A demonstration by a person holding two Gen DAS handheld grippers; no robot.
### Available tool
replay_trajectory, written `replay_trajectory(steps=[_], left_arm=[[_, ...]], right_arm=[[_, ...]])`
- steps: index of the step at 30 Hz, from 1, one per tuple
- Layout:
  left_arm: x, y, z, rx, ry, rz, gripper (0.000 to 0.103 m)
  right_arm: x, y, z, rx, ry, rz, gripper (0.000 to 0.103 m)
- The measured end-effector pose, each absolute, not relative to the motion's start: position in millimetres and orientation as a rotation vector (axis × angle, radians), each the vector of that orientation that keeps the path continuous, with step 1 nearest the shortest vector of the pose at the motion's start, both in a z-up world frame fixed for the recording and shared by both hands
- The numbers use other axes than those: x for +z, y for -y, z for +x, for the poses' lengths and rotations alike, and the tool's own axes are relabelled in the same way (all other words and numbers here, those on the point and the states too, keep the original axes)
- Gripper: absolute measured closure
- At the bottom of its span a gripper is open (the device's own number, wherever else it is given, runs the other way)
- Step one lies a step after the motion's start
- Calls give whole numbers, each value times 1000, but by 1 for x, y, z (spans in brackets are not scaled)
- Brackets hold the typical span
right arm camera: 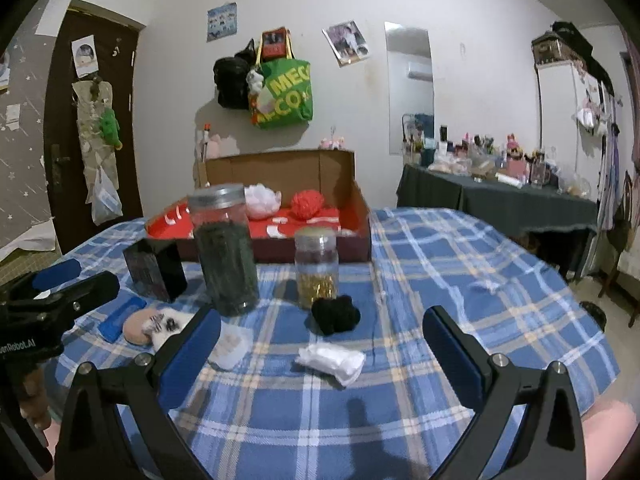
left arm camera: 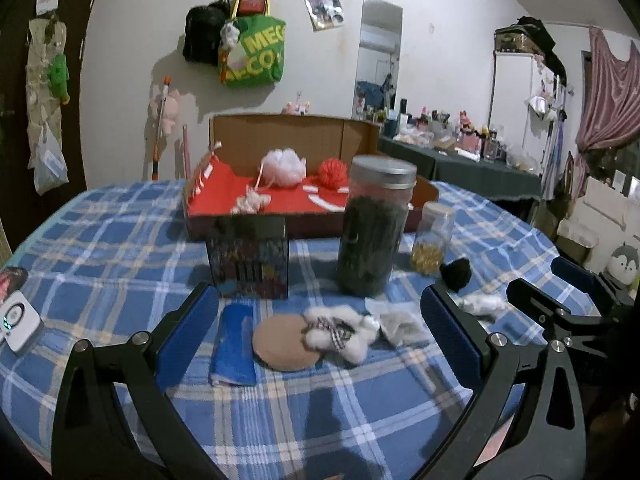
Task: Organize soft objects
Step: 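Withdraw both tools from the box toward the table items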
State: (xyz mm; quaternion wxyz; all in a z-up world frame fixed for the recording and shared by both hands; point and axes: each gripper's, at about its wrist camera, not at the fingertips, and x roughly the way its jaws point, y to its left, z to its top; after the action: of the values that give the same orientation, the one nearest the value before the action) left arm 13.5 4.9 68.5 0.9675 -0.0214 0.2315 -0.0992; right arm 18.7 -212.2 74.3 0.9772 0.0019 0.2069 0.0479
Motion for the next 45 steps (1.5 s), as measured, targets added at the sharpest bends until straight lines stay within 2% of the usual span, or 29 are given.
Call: replay_trajectory(steps=[29, 45], left_arm=[[31, -35, 61, -236, -783, 34, 0], [31, -64, 67, -233, -825, 74, 1]], right_arm=[[32, 222, 61, 119, -609, -10, 0], [28, 221, 73, 162, -646, -11, 2]])
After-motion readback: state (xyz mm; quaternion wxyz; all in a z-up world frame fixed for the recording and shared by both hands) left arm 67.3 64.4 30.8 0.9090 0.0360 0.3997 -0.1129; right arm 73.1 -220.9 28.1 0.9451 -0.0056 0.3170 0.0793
